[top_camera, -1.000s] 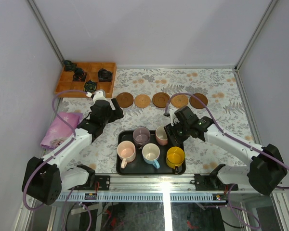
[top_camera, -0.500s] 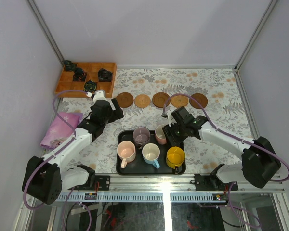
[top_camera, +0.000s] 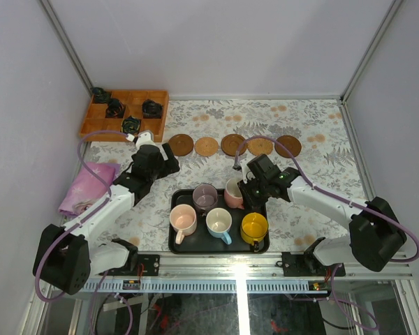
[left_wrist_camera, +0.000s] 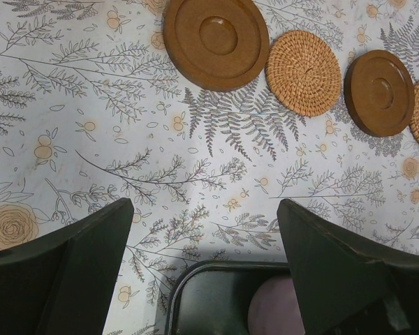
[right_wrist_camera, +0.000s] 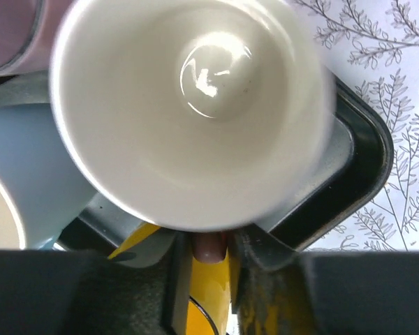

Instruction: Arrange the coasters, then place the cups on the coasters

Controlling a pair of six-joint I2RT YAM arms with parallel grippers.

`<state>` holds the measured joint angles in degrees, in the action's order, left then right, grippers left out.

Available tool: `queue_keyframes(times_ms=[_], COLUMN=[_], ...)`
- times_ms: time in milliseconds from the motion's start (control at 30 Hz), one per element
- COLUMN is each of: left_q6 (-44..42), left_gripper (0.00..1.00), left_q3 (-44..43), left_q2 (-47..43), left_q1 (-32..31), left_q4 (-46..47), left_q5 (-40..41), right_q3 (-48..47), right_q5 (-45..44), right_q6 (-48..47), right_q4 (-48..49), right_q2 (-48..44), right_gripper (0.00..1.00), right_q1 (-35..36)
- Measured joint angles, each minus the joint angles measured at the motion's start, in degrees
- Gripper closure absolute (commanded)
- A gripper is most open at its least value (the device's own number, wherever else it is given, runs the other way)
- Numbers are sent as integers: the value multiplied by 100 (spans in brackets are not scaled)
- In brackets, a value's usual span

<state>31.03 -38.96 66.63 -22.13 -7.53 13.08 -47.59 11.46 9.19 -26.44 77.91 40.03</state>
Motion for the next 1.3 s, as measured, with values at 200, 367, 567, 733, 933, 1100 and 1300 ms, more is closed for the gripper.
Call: queue_keyframes(times_ms=[200, 367, 567, 733, 933, 1100, 1300], left_q6=[0, 0, 0, 0, -2, -4, -4], left_gripper=[15, 15, 15, 15, 15, 15, 15], left_q3=[0, 0, 0, 0, 0, 0, 0], left_q2=[13, 28, 28, 28, 28, 39, 103], left_q1=[0, 0, 2, 0, 0, 0, 0], left_q4=[-2, -4, -4, -4, -4, -4, -4], left_q5=[2, 2, 7, 33, 98, 142, 157], right_q3=[-15, -15, -66, -247, -527, -654, -686], right_q5=[20, 4, -232, -726, -1290, -2079, -2997], right_q6=[-17, -48, -212, -363, -439, -481, -623], right_q4=[52, 52, -28, -181, -146, 98, 455], right_q2=[-7, -15, -57, -214, -459, -573, -564], right_gripper=[100, 100, 100, 100, 100, 100, 100], right_q1=[22, 31, 61, 85, 87, 85, 15])
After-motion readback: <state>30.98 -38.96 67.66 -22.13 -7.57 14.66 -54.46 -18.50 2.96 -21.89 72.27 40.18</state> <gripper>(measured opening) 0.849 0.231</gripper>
